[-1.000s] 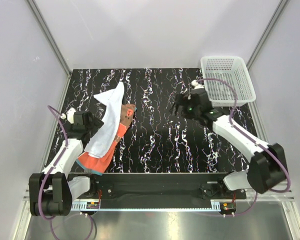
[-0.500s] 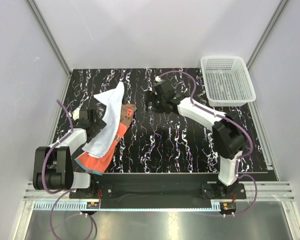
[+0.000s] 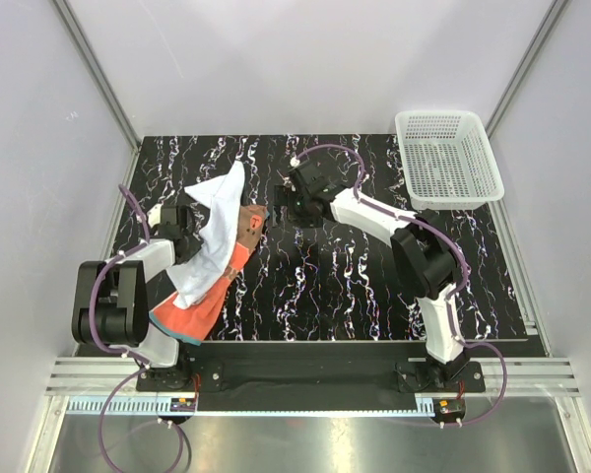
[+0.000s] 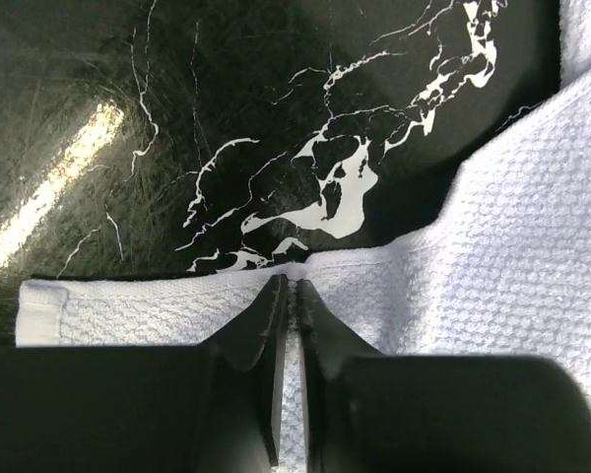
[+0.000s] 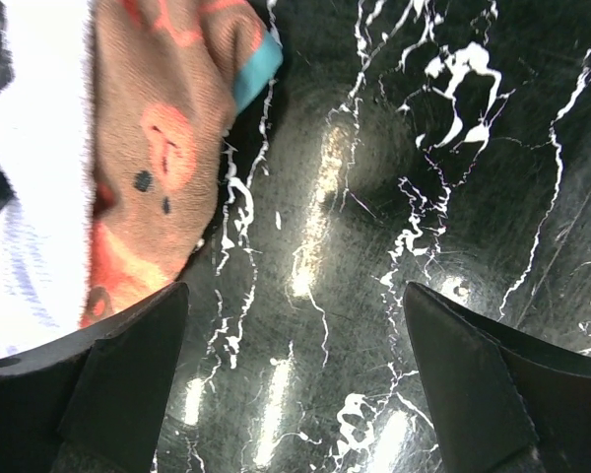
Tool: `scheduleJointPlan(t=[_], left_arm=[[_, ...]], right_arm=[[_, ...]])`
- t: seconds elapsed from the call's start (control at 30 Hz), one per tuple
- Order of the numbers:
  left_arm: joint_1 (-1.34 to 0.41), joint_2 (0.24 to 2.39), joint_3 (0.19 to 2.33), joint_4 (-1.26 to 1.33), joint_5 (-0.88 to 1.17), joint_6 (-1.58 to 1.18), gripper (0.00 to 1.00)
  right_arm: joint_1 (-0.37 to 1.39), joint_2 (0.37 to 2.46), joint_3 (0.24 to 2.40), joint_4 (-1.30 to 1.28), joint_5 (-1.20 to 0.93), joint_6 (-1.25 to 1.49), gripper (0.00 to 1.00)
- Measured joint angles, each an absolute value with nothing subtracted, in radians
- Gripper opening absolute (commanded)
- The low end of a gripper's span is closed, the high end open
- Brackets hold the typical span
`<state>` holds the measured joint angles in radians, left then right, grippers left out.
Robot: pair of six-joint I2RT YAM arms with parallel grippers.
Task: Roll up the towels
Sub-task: Grab a towel with the left arm, then move the towel to the center of the board
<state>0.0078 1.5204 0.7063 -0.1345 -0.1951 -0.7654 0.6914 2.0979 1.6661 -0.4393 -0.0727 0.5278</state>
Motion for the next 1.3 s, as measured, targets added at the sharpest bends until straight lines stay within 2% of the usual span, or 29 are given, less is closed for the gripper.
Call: scheduleJointPlan(t=[0.07, 0.37, 0.53, 0.67, 0.8, 0.97, 1.07, 1.1, 1.17, 1.23, 1.3], left_arm=[[0.008, 1.52, 0.708, -0.136, -0.196, -0.762, 0.0], [-0.001, 1.474, 0.853, -0.253, -0.216, -0.742, 0.0], [-0.091, 1.38, 1.005, -0.283, -0.217, -0.677, 0.0], [-0.237, 1.294, 1.073, -0.299, -0.214, -0.615, 0.0], [-0.424, 1.196, 1.078, -0.336, -0.226, -0.577, 0.0], [-0.779, 1.061, 1.033, -0.361, -0.313, -0.591, 0.0], [-0.971, 0.987, 0.945, -0.366, -0.371, -0.643, 0.14], [-1.018, 0.974, 0.91, -0.365, -0.393, -0.669, 0.38], [-1.089, 0.97, 0.85, -0.375, -0.423, -0.711, 0.58], [-1.142, 0.982, 0.791, -0.395, -0.448, -0.77, 0.7], [-1.168, 0.985, 0.749, -0.432, -0.465, -0.818, 0.73]], right_arm=[[0.692, 2.108, 1.666, -0.44, -0.073, 0.528, 0.96], [0.693, 2.111, 1.662, -0.454, -0.059, 0.521, 0.97], [0.693, 2.068, 1.661, -0.531, 0.038, 0.493, 1.0], [0.67, 1.963, 1.64, -0.587, 0.101, 0.487, 0.99], [0.565, 1.77, 1.533, -0.604, 0.117, 0.496, 1.0], [0.427, 1.503, 1.404, -0.633, 0.202, 0.496, 1.0], [0.437, 1.389, 1.359, -0.648, 0.231, 0.494, 1.0], [0.443, 1.358, 1.34, -0.651, 0.239, 0.495, 1.0], [0.449, 1.33, 1.306, -0.658, 0.246, 0.498, 1.0], [0.45, 1.328, 1.265, -0.661, 0.245, 0.509, 1.0], [0.45, 1.344, 1.217, -0.666, 0.242, 0.524, 1.0]])
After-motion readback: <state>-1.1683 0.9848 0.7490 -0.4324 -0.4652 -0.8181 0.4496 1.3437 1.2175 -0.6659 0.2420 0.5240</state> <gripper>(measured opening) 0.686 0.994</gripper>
